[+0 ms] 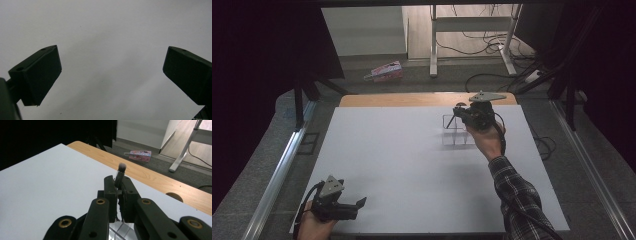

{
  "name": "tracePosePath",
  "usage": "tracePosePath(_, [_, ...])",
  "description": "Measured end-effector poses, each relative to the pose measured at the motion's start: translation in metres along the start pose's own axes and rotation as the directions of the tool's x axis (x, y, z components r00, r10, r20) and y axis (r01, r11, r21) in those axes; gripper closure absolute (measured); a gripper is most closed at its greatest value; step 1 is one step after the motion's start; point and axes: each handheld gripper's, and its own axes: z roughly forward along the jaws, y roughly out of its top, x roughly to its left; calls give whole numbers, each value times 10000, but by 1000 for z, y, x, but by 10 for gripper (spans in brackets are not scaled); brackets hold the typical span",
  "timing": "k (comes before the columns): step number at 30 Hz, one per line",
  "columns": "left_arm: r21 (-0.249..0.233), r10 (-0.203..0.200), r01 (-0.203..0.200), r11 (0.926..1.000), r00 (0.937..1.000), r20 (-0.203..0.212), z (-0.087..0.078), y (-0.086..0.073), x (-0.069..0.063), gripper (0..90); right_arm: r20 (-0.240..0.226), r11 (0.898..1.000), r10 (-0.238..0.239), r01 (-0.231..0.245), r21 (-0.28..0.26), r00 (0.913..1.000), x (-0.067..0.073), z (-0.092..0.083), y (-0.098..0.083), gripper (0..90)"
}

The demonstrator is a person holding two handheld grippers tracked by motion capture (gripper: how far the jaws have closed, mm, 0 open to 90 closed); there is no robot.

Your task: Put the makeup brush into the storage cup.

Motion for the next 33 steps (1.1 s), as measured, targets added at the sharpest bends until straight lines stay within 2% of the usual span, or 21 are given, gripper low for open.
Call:
tracePosePath(11, [63, 46, -46, 10000, 10000, -8, 1, 0, -1, 23, 73, 9997, -67, 65, 251, 10000, -1, 9, -9, 846])
tracePosePath(33, [243, 109, -110, 9996, 9999, 15, 2, 0, -1, 24, 184, 9975, 82, -95, 697, 9998, -3, 26, -29, 841])
